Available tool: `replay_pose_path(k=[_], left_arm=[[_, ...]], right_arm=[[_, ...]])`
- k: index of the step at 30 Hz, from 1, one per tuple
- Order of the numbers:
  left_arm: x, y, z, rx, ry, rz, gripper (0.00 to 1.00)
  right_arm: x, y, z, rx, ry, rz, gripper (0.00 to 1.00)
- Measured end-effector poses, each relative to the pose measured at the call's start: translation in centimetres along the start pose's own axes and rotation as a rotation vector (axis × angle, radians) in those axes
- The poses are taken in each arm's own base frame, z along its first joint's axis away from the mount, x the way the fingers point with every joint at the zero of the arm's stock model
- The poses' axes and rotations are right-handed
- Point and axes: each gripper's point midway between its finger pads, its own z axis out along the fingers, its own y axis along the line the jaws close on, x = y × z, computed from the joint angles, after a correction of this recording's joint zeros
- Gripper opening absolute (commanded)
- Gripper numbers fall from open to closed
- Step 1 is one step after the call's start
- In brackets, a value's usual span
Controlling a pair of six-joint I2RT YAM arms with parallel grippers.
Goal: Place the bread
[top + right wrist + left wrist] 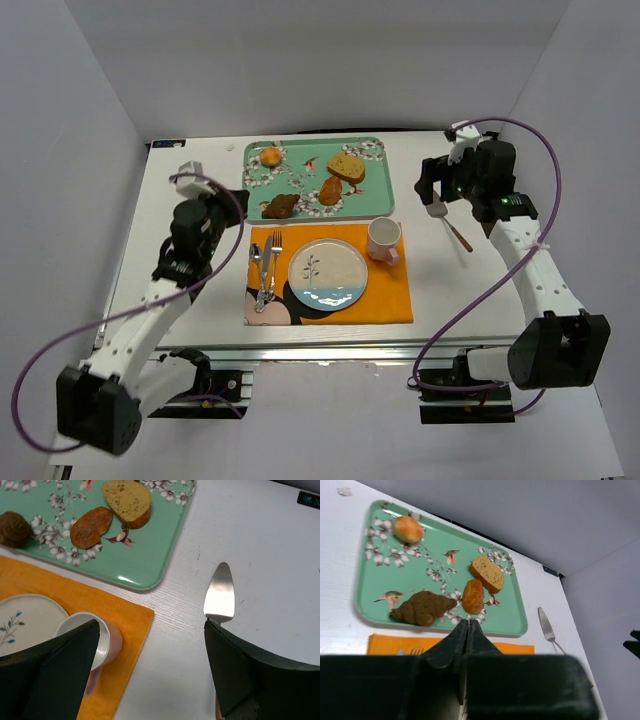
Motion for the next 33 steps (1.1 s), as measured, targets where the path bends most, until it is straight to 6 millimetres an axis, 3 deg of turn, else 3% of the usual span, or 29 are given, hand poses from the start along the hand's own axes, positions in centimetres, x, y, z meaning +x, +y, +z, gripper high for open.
replay_pose_path(k=[1,3,4,5,6,8,9,11,13,15,20,23,27,33], left_arm=[[-0.1,0.3,-1.2,0.000,-0.015,-0.005,0.50],[0.2,1.2,-3.4,-0.011,-0.034,-0.010,0.75],[0.5,1.7,-4.3,-0.022,-0.040,-0.019,0.81],[1.0,2.3,-5.1,-0.035,-0.037,-0.027,0.87],[1.3,2.8,-5.6,-0.048,-0.035,-0.031,0.90],[2.1,3.7,-6.4,-0.070,-0.027,-0.036,0.90],[2.5,4.1,-6.9,-0.078,-0.019,-0.037,0.86],[3.3,4.7,-7.6,-0.085,-0.010,-0.046,0.65],[4.1,5.2,-7.8,-0.091,0.004,-0.057,0.22],[5.2,5.7,-7.8,-0.100,0.029,-0.063,0.11],[7.9,7.0,-7.7,-0.124,0.100,-0.077,0.25],[8.7,7.3,-7.5,-0.131,0.126,-0.080,0.27],[9.1,7.3,-7.0,-0.128,0.140,-0.080,0.29],[9.5,7.3,-6.5,-0.125,0.154,-0.081,0.30]], right_arm=[[0.1,0.0,0.0,-0.024,0.000,-0.021,0.83],[0.3,-0.3,0.1,-0.050,0.003,-0.064,0.63],[0.6,-0.5,0.3,-0.063,0.010,-0.072,0.54],[1.4,-0.8,0.7,-0.086,0.031,-0.076,0.28],[1.5,-0.8,0.7,-0.089,0.034,-0.076,0.12],[2.3,-1.6,1.0,-0.096,0.055,-0.062,0.06],[2.9,-2.1,1.1,-0.097,0.069,-0.050,0.13],[4.2,-3.6,1.2,-0.077,0.105,-0.034,0.45],[5.4,-5.1,1.2,-0.049,0.144,-0.044,0.72],[6.8,-6.2,1.2,-0.034,0.189,-0.055,0.74],[10.5,-8.1,0.6,-0.048,0.260,-0.064,0.70],[14.0,-9.5,-0.1,-0.009,0.297,-0.053,0.70],[17.9,-9.3,0.0,-0.014,0.351,-0.049,0.69],[20.1,-10.2,2.4,-0.025,0.369,-0.046,0.63]])
